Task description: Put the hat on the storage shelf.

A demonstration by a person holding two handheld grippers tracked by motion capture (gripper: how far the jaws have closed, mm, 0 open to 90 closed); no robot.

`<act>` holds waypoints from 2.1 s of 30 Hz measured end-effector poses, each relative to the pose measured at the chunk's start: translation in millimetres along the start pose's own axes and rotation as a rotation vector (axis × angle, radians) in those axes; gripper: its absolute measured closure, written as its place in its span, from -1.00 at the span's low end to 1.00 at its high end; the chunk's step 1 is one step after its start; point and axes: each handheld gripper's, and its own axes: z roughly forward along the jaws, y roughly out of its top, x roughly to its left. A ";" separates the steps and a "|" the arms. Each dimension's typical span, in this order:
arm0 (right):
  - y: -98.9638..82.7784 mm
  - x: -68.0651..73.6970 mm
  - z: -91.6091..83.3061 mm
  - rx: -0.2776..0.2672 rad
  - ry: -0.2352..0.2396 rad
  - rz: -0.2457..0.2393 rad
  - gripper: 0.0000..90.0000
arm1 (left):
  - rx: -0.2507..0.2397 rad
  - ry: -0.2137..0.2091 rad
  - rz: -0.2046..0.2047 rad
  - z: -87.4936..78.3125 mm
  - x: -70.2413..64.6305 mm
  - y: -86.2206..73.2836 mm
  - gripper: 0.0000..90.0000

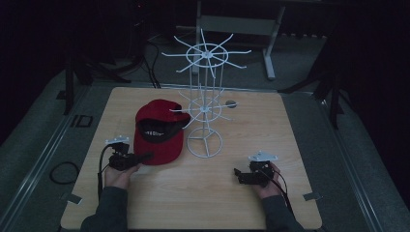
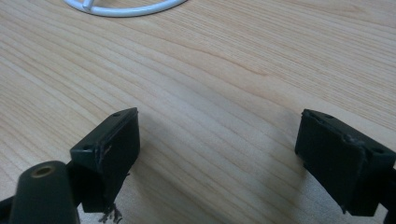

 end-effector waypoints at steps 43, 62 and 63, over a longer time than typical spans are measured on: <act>0.1 0.0 0.0 0.000 0.000 0.001 -0.69 | -0.215 0.065 0.003 -58.9 -10.5 41.2 0.89; 0.2 0.3 0.0 -0.001 0.000 0.006 -0.70 | -0.278 0.062 0.046 -73.3 -25.5 56.9 0.89; 0.2 0.3 0.0 -0.001 0.000 0.005 -0.70 | -0.282 0.062 0.049 -73.8 -26.6 57.6 0.89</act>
